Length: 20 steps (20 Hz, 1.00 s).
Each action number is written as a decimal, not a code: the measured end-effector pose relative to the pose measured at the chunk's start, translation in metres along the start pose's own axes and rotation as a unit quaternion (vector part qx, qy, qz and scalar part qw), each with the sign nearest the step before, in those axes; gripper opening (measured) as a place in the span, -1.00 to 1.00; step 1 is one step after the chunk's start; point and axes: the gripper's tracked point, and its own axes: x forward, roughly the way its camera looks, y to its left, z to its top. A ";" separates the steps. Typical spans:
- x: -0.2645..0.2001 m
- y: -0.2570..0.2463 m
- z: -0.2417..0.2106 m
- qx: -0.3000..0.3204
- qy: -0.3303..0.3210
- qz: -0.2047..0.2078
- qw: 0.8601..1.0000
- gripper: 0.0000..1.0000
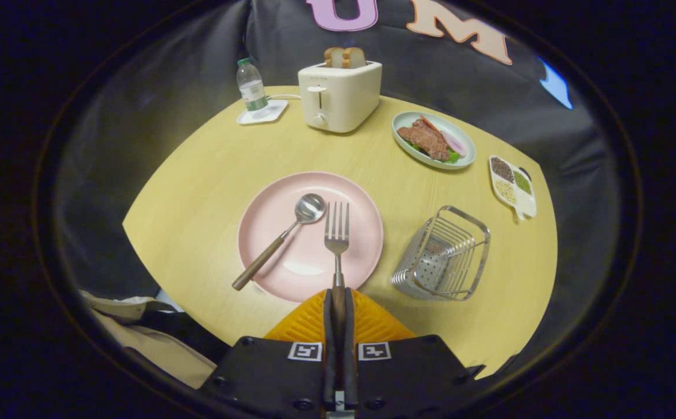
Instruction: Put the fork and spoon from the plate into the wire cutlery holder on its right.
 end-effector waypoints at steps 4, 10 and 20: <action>-0.016 -0.018 0.002 -0.005 0.008 0.011 1.000 -0.83; -0.037 -0.056 0.001 -0.011 0.019 -0.003 1.000 -0.83; -0.035 -0.109 -0.006 -0.007 0.059 -0.035 0.998 -0.83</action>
